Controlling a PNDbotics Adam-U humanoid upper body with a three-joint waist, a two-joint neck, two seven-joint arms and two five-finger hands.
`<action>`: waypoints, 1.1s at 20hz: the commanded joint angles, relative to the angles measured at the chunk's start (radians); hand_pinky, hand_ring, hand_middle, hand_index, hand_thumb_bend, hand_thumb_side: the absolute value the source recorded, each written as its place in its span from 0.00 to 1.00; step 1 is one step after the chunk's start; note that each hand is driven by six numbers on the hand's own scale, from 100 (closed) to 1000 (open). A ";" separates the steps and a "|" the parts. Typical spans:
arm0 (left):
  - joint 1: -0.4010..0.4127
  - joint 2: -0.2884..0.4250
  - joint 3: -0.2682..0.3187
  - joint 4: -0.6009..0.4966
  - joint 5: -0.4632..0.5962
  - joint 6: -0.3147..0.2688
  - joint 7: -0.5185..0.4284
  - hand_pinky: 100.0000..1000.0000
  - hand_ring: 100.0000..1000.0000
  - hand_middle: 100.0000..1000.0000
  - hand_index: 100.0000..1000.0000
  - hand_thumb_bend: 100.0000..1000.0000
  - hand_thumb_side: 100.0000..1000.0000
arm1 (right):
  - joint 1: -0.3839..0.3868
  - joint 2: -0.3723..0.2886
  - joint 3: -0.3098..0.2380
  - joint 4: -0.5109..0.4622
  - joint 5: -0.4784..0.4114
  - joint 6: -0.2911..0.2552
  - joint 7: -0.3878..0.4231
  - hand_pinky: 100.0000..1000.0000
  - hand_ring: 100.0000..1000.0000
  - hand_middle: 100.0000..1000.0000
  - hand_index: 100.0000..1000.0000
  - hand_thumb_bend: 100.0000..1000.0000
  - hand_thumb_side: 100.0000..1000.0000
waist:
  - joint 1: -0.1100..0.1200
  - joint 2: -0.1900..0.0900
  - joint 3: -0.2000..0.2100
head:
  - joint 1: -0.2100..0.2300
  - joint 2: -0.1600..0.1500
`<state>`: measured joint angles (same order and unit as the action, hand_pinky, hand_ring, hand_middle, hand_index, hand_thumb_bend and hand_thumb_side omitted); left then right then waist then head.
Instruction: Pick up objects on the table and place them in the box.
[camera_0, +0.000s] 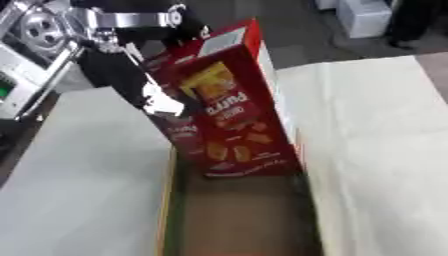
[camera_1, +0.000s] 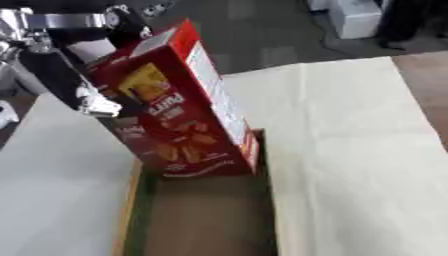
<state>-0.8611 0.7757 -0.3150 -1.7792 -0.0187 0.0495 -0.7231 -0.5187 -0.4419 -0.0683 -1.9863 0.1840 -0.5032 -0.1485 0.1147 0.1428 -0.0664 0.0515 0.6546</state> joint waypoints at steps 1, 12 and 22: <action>-0.005 0.055 -0.011 -0.016 -0.011 0.013 -0.019 0.03 0.28 0.40 0.47 0.09 0.19 | -0.007 -0.014 -0.007 -0.012 -0.006 0.000 0.003 0.47 0.69 0.77 0.76 0.00 0.63 | -0.004 -0.011 0.001 | -0.008 0.003; -0.014 0.062 -0.048 -0.030 -0.050 0.047 0.017 0.12 0.35 0.45 0.55 0.07 0.34 | -0.010 -0.012 -0.013 -0.013 -0.005 0.000 0.000 0.47 0.69 0.77 0.76 0.00 0.63 | -0.008 -0.004 0.002 | -0.003 0.006; -0.004 0.062 -0.051 -0.033 0.041 -0.035 0.145 0.93 0.97 1.00 1.00 0.19 0.85 | -0.011 -0.011 -0.014 -0.014 -0.002 0.000 -0.001 0.47 0.70 0.77 0.76 0.00 0.62 | -0.008 0.003 0.001 | -0.004 0.006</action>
<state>-0.8532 0.8084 -0.3827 -1.8102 0.0183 0.0207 -0.5971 -0.5189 -0.4417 -0.0746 -1.9864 0.1838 -0.5022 -0.1484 0.1138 0.1567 -0.0656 0.0518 0.6585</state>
